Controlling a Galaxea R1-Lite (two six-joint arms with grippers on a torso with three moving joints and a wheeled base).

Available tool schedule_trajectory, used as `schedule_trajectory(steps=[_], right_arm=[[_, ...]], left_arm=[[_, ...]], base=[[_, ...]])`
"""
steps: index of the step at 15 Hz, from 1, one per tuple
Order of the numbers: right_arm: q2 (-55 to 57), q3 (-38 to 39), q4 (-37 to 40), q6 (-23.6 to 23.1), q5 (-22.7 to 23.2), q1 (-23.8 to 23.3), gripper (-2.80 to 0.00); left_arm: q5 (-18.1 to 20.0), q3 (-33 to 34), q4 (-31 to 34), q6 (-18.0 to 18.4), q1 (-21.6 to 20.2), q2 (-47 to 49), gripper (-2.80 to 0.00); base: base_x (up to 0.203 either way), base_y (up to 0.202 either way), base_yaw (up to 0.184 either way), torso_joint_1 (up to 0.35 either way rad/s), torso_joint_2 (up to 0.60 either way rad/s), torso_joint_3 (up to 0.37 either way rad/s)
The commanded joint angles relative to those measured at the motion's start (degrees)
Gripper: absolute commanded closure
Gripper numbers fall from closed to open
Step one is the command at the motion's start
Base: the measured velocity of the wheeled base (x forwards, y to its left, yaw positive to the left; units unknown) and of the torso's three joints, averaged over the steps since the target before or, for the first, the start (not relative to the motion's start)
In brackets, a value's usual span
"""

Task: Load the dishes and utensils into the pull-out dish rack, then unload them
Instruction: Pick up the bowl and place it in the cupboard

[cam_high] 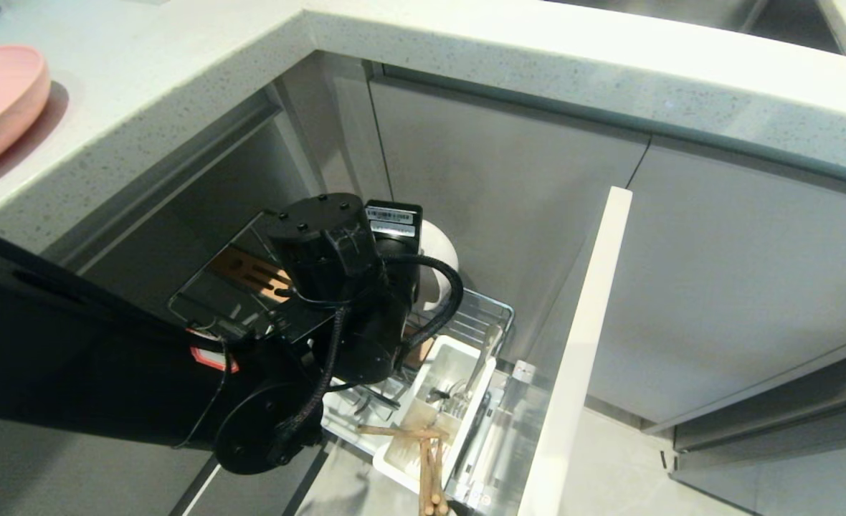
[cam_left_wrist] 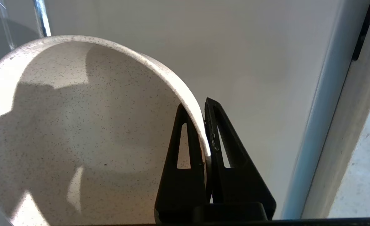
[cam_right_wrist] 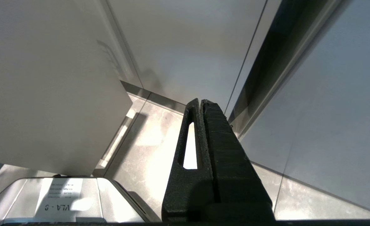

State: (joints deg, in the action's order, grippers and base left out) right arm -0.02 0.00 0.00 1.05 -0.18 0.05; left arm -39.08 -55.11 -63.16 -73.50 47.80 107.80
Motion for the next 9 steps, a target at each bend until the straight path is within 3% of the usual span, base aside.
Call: schedule_trajectory(steps=[1,9], right_arm=[[0.02,0.09,0.0,0.01,0.01,0.04,0.0],[0.02,0.09,0.0,0.01,0.01,0.04,0.0]], left_arm=[[0.65,0.1,-0.8,-1.27,-0.77,1.8,0.0],[1.1,0.97,-5.59,-4.1,-1.83,3.42,0.0]], base=[[0.0,0.0,0.0,0.0,0.0,0.0],[0.0,0.0,0.0,0.0,0.0,0.0]])
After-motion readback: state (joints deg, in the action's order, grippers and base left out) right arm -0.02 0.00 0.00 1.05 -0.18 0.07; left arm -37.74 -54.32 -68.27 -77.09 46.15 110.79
